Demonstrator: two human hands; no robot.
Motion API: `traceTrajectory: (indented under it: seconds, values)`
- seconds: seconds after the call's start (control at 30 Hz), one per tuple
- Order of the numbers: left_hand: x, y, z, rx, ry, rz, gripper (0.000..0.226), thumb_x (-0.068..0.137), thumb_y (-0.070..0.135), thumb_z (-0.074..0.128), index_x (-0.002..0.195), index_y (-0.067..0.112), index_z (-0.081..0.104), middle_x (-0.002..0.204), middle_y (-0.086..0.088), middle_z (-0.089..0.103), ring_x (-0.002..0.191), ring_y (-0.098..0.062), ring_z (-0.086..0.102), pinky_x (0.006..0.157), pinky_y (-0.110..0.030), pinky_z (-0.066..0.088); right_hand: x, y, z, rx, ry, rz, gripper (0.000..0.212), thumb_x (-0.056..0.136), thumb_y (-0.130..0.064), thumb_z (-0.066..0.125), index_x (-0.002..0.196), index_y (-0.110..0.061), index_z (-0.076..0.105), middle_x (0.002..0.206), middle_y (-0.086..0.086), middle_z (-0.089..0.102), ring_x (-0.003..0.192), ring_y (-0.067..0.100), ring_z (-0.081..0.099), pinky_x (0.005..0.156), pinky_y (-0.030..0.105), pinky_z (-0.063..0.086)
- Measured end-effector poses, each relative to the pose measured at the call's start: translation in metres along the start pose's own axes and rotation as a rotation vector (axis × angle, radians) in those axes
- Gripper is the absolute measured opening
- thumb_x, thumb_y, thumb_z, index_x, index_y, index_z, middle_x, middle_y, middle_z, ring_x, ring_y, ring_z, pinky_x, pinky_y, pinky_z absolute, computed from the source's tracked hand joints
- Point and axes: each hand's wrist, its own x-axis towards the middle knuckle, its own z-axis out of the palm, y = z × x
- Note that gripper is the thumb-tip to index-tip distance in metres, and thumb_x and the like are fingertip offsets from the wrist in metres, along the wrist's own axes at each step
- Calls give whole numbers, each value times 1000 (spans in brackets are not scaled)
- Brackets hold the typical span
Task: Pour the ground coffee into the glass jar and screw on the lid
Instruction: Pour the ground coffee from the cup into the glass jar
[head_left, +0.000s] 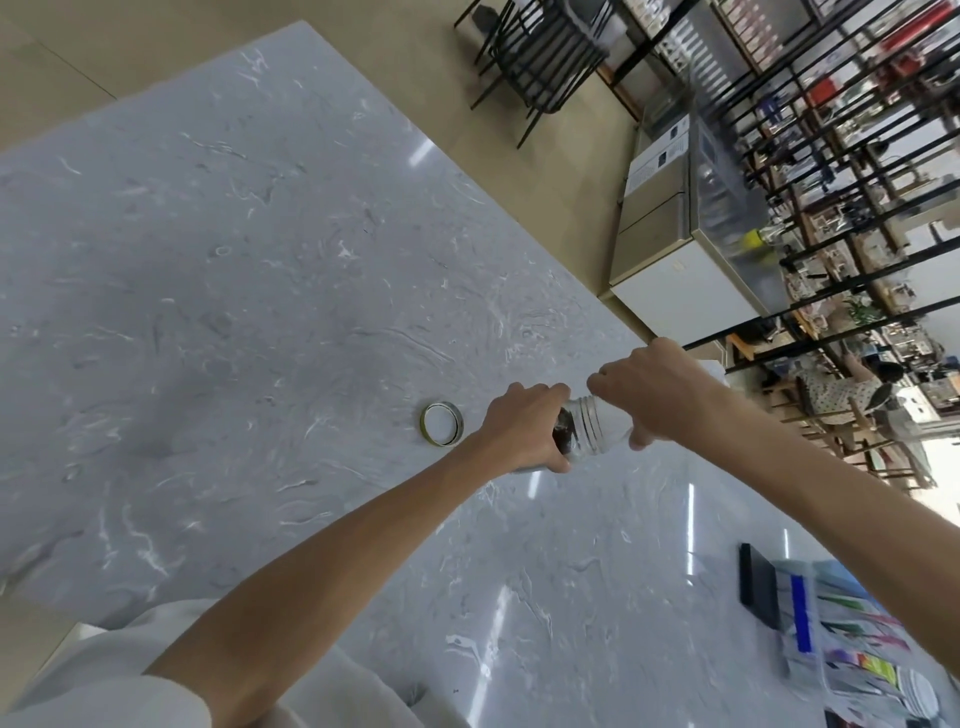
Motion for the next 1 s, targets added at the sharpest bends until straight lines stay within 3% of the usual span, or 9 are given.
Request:
traceTrajectory:
  seconds: [0.33,0.5,0.67,0.77,0.87,1.0]
  values:
    - [-6,-11,2,11,-15,-46,89,62,48,87,135,21,45,122,-3,61,109,-31,53,71,-34,35,-1,-5,-2,43,55,-12,58,77,-52,77,120,-22,52,96,-9,59,81,16,62,60,28,34]
    - [-4,-10,-1,24,-27,-43,88,63,48,87,136,20,44,124,-3,61,109,-31,53,71,-34,36,-1,-7,2,60,64,3,57,78,-52,77,120,-22,54,87,-9,51,71,14,50,60,27,33]
    - [-1,-11,1,44,-37,-52,85,63,47,86,132,20,46,122,-3,61,107,-30,54,72,-35,39,0,-3,3,119,51,-12,60,78,-52,76,124,-22,53,105,-9,64,88,17,65,64,28,35]
    - [0,-12,0,54,-36,-48,84,63,47,87,131,20,46,123,-3,62,108,-30,54,73,-35,41,-1,2,3,144,58,8,62,77,-53,77,125,-22,52,107,-9,63,83,16,62,62,28,34]
    - [0,-12,-1,53,-39,-55,83,63,48,87,130,19,47,123,-3,62,108,-30,55,76,-38,46,-1,2,4,105,91,26,61,77,-51,77,123,-22,51,105,-9,60,74,15,50,52,25,26]
    - [2,-14,-3,48,-43,-56,81,63,49,86,127,19,47,121,-3,62,108,-30,55,80,-41,50,-1,1,6,145,81,45,64,76,-52,78,126,-22,50,108,-9,60,77,16,55,57,26,30]
